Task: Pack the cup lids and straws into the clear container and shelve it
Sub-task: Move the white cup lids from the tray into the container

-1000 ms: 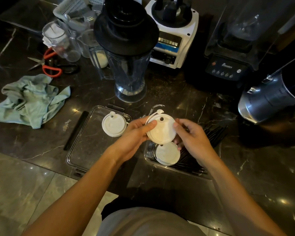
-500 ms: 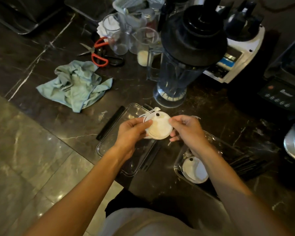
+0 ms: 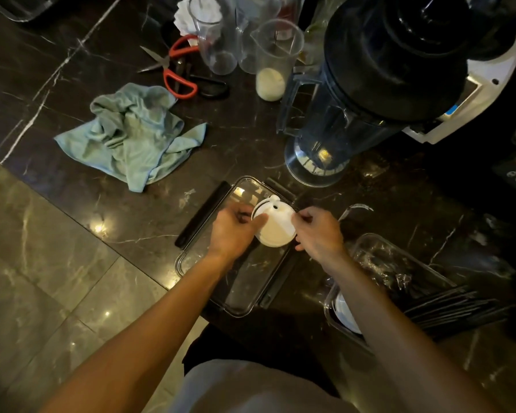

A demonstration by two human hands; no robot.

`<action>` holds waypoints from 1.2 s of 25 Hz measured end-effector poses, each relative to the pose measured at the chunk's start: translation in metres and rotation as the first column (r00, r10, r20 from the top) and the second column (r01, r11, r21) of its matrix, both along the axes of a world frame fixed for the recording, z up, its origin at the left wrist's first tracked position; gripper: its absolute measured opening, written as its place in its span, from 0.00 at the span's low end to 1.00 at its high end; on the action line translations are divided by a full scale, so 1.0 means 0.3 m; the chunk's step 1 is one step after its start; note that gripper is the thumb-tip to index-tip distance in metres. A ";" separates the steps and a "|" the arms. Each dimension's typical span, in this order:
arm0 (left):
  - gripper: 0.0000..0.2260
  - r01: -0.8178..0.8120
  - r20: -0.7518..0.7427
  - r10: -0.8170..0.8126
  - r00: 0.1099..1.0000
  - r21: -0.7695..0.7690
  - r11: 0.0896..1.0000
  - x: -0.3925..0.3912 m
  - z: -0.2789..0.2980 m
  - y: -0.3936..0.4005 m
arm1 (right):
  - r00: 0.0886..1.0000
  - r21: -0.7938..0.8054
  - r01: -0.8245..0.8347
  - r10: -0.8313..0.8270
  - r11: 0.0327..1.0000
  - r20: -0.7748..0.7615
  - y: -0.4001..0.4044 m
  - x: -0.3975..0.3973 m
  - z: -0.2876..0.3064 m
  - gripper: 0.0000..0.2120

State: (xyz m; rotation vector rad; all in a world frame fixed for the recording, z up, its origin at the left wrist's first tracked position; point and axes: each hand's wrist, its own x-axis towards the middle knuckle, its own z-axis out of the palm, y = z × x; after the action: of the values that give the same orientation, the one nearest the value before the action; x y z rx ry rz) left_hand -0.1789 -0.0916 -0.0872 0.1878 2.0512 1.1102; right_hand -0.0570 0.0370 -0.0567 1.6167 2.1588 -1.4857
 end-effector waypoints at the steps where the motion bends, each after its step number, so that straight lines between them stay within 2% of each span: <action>1: 0.10 -0.003 0.002 0.003 1.000 -0.008 1.000 -0.004 -0.008 0.004 | 1.000 -0.007 0.001 -0.001 1.000 0.009 -0.002 0.001 -0.009 0.07; 4: 0.11 -0.004 0.010 0.004 1.000 -0.008 1.000 -0.018 -0.022 0.011 | 0.999 -0.038 0.034 -0.033 0.999 0.031 0.001 -0.006 -0.017 0.01; 6: 0.11 0.003 0.024 -0.004 1.000 0.005 1.000 -0.024 -0.012 0.014 | 0.998 -0.055 0.047 -0.046 0.997 0.034 0.009 -0.017 -0.020 0.07; 8: 0.10 0.029 0.004 -0.029 1.000 -0.013 0.999 -0.027 0.006 0.016 | 1.000 0.004 -0.001 0.001 1.000 0.031 0.014 -0.022 -0.008 0.09; 10: 0.14 0.053 -0.079 -0.056 0.995 -0.045 0.998 -0.023 0.043 0.022 | 0.997 0.085 -0.075 0.075 0.994 0.007 0.018 -0.015 0.016 0.10; 13: 0.25 0.095 -0.258 -0.087 0.962 0.018 0.995 0.001 0.113 0.048 | 0.995 0.146 -0.025 0.038 0.989 -0.092 0.042 0.030 0.079 0.11; 14: 0.26 0.142 -0.310 -0.123 0.943 0.039 0.989 0.019 0.150 0.063 | 0.991 0.170 0.002 0.021 0.985 -0.130 0.053 0.055 0.100 0.09; 16: 0.20 0.261 -0.370 -0.208 0.905 0.099 0.960 0.095 0.231 0.111 | 0.979 0.234 0.076 -0.029 0.969 -0.200 0.080 0.164 0.147 0.03; 19: 0.10 0.414 -0.337 -0.328 0.883 0.229 0.881 0.238 0.328 0.189 | 0.980 0.350 0.132 -0.069 0.927 -0.188 0.100 0.345 0.183 0.04; 21: 0.09 0.559 -0.308 -0.487 0.817 0.221 0.799 0.350 0.338 0.231 | 0.993 0.361 0.116 -0.100 0.925 -0.063 0.102 0.465 0.169 0.01; 23: 0.12 0.681 -0.254 -0.638 0.727 0.148 0.717 0.440 0.314 0.253 | 0.996 0.272 0.033 -0.053 0.962 0.066 0.082 0.553 0.143 0.03; 27: 0.15 0.849 -0.210 -0.838 0.505 -0.057 0.526 0.548 0.239 0.239 | 0.988 0.152 -0.126 0.111 0.980 0.103 0.021 0.637 0.082 0.09; 30: 0.17 0.866 -0.177 -0.899 0.399 -0.250 0.434 0.585 0.208 0.206 | 0.972 0.124 -0.175 0.151 0.977 0.182 0.001 0.643 0.059 0.09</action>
State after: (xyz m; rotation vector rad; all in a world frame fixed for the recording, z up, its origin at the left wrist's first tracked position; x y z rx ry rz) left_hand -0.0033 -0.0298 -0.0247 1.3091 1.7741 0.2483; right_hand 0.1360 0.0374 -0.0391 1.5001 2.2791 -1.1301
